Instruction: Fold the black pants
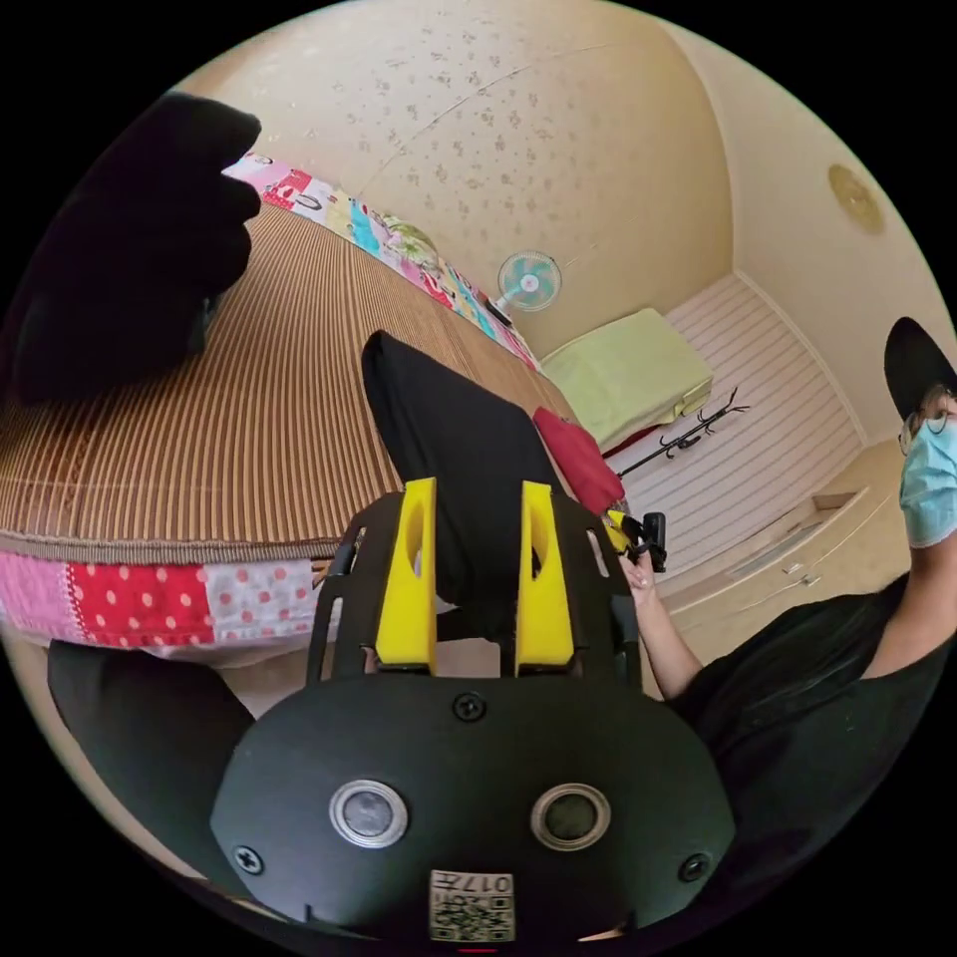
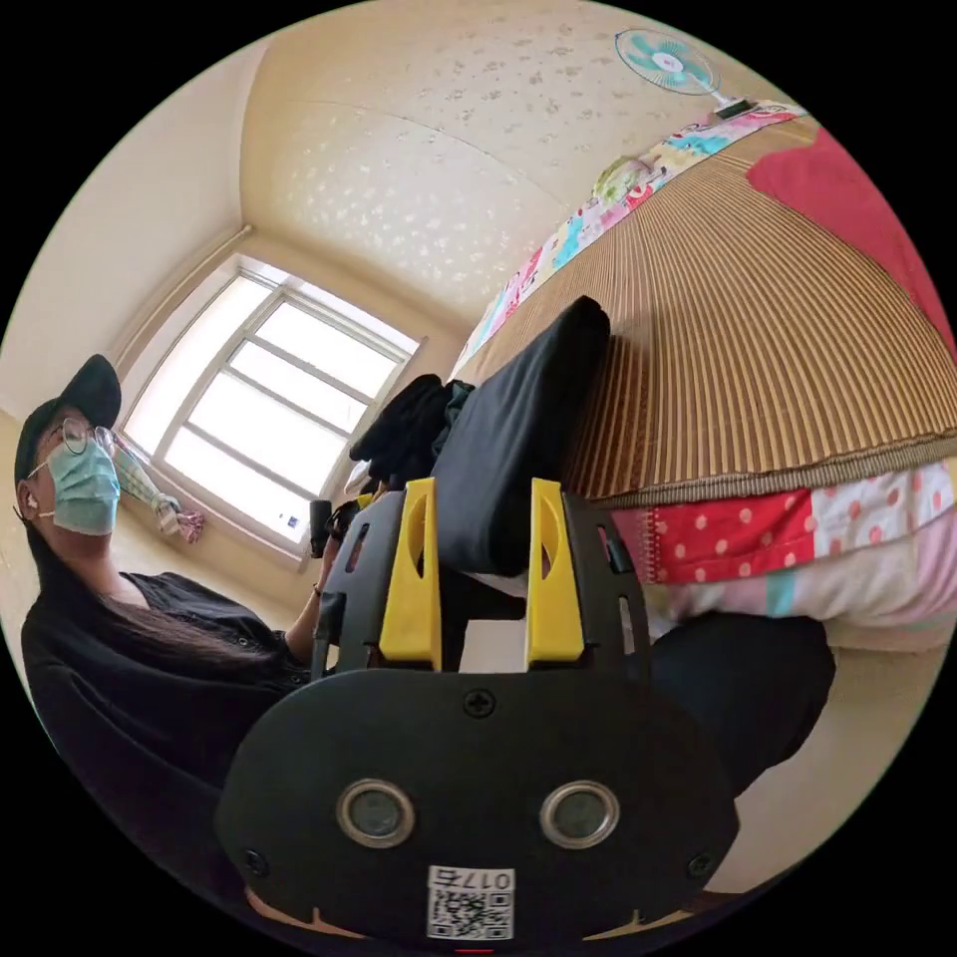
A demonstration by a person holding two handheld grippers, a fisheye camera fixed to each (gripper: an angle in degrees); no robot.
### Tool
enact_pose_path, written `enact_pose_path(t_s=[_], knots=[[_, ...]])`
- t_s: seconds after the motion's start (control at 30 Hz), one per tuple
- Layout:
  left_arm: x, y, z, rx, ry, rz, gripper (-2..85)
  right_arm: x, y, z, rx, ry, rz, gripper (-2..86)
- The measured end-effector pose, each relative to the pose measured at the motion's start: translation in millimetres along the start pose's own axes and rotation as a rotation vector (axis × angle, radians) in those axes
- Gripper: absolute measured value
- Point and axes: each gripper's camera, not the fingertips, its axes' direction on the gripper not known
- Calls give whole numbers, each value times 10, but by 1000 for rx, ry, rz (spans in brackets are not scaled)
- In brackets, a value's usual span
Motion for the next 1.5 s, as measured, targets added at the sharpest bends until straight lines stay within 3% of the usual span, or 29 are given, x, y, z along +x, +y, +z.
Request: enact_pose_path(t_s=[0.1, 0.23, 0.3, 0.37, 0.43, 0.53, 0.63, 0.87, 1.03, 1.13, 1.17, 1.23, 1.33, 1.5], knots=[[-126, -666, 343, -77, -66, 28, 170, 85, -465, 377, 9, 47, -11, 172], [-440, -1096, 1134, -394, -197, -90, 183, 342, -852, 1489, -253, 116, 42, 184], [-313, -1031, 1088, -379, -240, -38, 165, 271, -757, 1925, -360, 45, 43, 169], [-332, -797, 1021, -420, -187, -139, 136, 128, -558, 2194, -420, 76, 49, 133], [-380, -588, 852, -407, -141, -197, 117, 122, -398, 2267, -466, -16, 99, 91], [-420, -247, 660, -408, 63, -293, 79, 53, -103, 2087, -413, -215, 89, 69], [-76, -128, 724, -428, 184, -242, 75, -157, -96, 1639, -393, -237, -26, 62], [1594, -865, 1657, -312, 279, 211, 76, -861, -1003, 28, -335, 106, -407, 66], [2349, -1301, 2803, -220, 372, 285, 93, -567, -1664, -1095, -279, 359, -391, 77], [2522, -1180, 3573, -356, 228, 365, 110, 95, -1776, -1697, -200, 752, -112, 112], [2402, -1018, 3696, -417, 199, 354, 104, 323, -1677, -1911, -122, 944, 49, 120], [2079, -732, 3600, -406, 167, 338, 108, 479, -1399, -2088, 10, 1136, 211, 127], [1393, -403, 3115, -348, -85, 267, 131, 450, -871, -1669, 104, 1065, 65, 133], [597, -300, 2008, -125, -508, 116, 184, 553, -359, 270, -11, 838, -51, 204]])
